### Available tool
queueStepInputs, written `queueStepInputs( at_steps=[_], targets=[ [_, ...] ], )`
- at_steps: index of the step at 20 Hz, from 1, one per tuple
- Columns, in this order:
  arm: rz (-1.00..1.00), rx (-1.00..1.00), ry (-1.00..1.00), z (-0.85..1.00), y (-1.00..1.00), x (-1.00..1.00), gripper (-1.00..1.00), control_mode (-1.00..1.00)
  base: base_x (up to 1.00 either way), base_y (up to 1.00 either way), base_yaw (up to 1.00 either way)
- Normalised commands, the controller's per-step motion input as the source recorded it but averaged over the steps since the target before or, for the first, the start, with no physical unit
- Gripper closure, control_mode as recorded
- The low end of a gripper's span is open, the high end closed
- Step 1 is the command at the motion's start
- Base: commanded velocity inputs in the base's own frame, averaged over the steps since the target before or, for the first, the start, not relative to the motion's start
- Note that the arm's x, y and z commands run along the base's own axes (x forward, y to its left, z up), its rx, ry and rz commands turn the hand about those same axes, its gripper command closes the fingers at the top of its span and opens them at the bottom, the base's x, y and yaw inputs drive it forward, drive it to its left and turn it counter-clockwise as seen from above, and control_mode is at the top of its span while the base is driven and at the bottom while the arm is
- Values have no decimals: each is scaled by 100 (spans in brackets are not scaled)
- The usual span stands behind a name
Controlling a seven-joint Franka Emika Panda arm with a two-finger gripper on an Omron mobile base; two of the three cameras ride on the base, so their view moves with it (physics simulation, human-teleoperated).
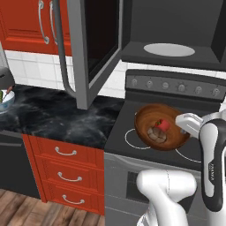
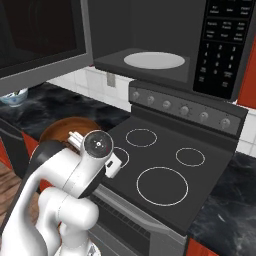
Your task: Place the bowl containing the potato and bell pepper in the microwave. Close the microwave door and press the start button to microwave the meal.
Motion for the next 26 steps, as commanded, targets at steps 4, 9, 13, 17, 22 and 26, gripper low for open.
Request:
queueStepInputs(
  at_steps=[4,9,13,17,22,26],
  targets=[
    [0,0,0,3,0,0,100,-100,0,0,0],
    [-9,0,-13,62,0,0,100,-100,0,0,0],
    [-21,0,-8,77,0,0,100,-100,0,0,0],
    [-25,0,0,62,0,0,100,-100,0,0,0],
    [-17,1,1,56,-1,0,100,-100,0,0,0],
    [-17,16,0,54,-27,0,100,-100,0,0,0]
  ],
)
